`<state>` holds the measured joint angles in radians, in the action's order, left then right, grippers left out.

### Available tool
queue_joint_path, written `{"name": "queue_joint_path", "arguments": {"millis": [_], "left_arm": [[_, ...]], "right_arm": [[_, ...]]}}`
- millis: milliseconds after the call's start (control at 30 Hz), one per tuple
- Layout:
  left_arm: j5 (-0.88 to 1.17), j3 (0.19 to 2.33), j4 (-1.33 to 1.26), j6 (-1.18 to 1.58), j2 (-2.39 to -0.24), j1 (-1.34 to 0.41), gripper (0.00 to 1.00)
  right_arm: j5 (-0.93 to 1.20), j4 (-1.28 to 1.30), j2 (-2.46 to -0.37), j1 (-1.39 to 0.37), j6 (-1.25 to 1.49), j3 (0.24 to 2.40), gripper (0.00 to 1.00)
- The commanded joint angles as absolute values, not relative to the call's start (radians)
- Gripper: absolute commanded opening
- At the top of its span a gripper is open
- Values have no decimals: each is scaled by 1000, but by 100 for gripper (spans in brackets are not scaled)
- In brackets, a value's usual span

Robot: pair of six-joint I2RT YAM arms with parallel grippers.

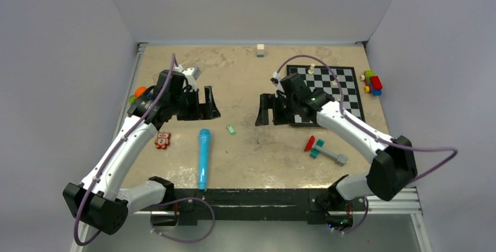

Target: Remove the keys from the keyring

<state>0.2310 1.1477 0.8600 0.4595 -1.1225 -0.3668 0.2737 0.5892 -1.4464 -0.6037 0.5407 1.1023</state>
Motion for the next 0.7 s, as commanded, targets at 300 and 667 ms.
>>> {"name": "queue_joint_path", "arguments": {"millis": [300, 667], "left_arm": [[284, 1156, 719, 384, -977, -362, 100], [233, 984, 439, 402, -771, -362, 100]], "right_arm": [[110, 582, -1076, -605, 434, 1223, 95], [-55, 543, -927, -605, 576, 1171, 97]]}}
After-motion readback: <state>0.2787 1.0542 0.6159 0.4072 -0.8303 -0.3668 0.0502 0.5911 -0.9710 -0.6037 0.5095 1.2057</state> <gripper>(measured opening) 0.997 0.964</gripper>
